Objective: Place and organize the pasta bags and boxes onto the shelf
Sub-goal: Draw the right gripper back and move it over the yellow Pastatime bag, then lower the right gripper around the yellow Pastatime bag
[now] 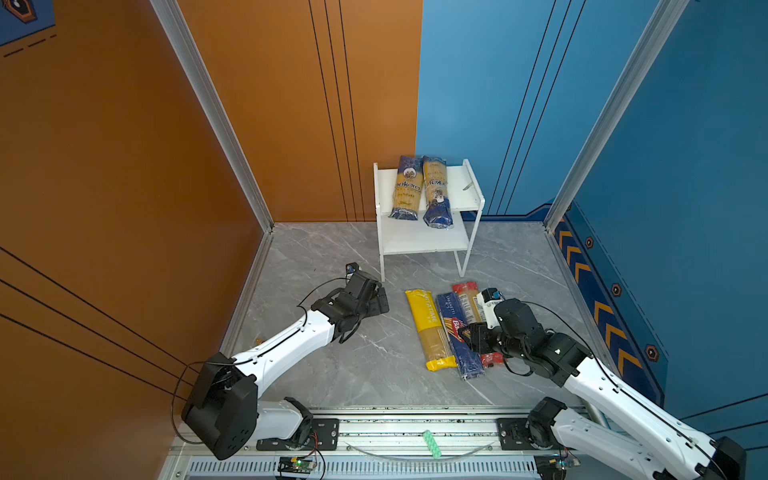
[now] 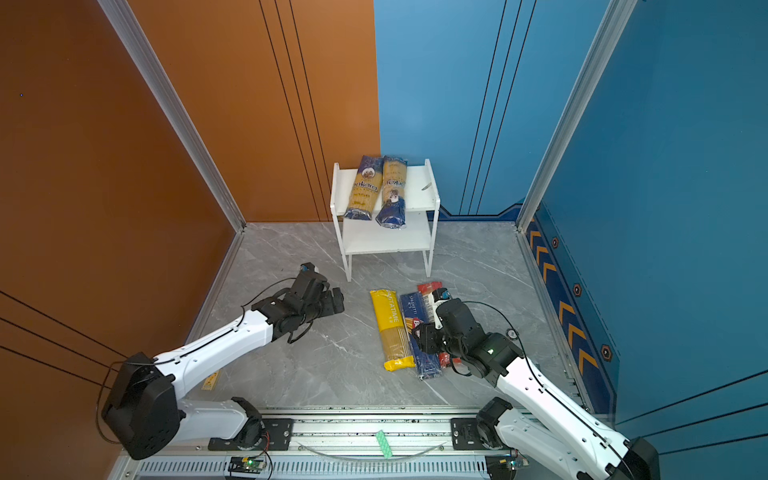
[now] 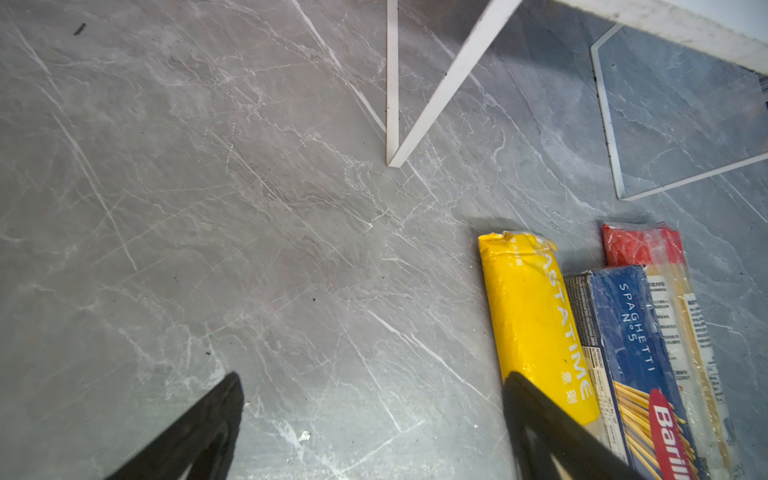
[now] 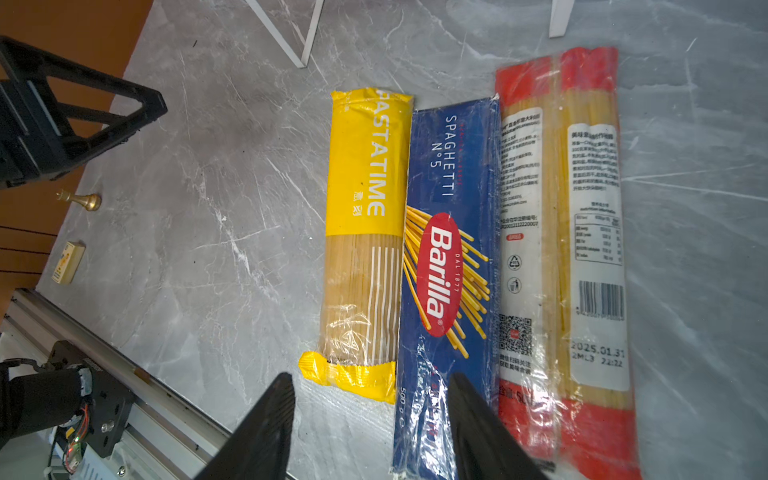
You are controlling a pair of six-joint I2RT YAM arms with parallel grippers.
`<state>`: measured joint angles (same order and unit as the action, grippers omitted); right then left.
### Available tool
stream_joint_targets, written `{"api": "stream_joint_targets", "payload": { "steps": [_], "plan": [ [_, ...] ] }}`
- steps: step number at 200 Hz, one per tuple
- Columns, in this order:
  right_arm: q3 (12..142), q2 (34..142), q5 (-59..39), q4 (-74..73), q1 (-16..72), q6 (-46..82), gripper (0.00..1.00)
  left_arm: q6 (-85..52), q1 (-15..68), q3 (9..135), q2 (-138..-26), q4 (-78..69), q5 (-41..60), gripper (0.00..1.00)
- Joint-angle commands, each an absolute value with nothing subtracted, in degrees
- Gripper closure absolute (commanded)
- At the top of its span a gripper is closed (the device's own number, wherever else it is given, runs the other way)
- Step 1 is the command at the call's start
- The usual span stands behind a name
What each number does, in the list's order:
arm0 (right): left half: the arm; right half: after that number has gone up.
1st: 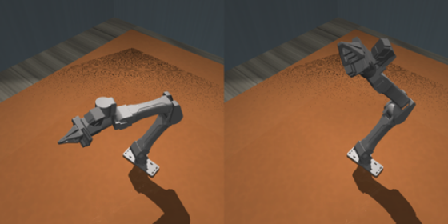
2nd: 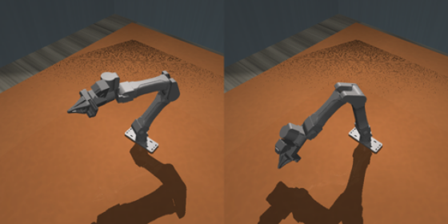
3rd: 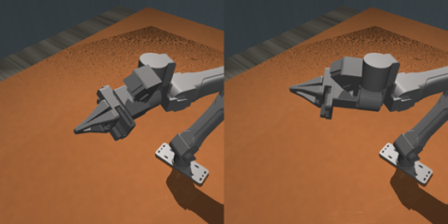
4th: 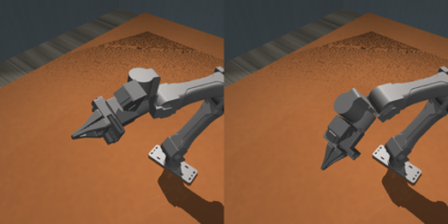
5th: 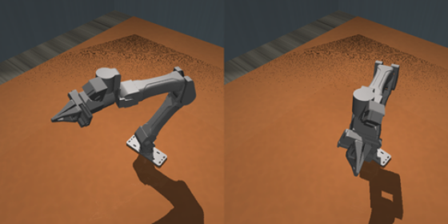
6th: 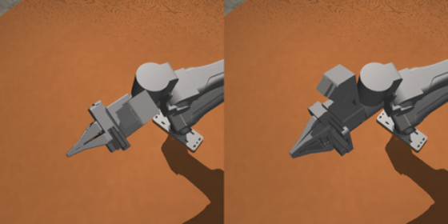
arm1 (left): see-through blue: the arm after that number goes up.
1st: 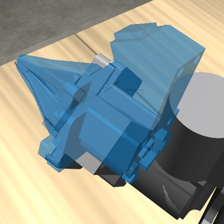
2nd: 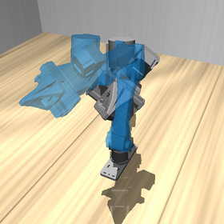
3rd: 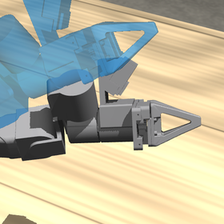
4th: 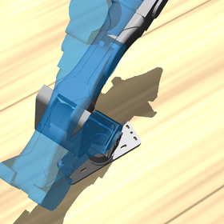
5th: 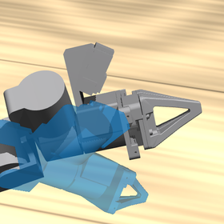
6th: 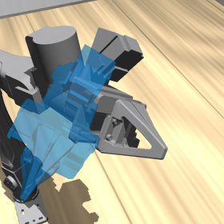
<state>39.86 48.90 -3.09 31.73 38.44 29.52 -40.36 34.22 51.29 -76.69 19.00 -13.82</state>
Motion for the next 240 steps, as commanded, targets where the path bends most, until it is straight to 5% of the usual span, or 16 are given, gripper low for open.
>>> {"api": "stream_joint_targets", "payload": {
  "steps": [1, 130, 240],
  "plan": [
    [38.66, 48.76, 1.23, 30.06, 40.65, 31.48, 0.42, -39.65, 35.12, 53.02, -78.07, 19.51, -13.57, 0.02],
    [32.79, 52.59, 5.80, 21.88, 50.94, 37.66, 0.37, -39.72, 36.30, 52.23, -79.89, 18.57, -12.80, 0.02],
    [34.99, 68.19, 5.30, 15.18, 52.91, 36.70, 0.19, -40.03, 36.16, 51.89, -80.59, 18.43, -13.30, 0.02]
  ]
}}
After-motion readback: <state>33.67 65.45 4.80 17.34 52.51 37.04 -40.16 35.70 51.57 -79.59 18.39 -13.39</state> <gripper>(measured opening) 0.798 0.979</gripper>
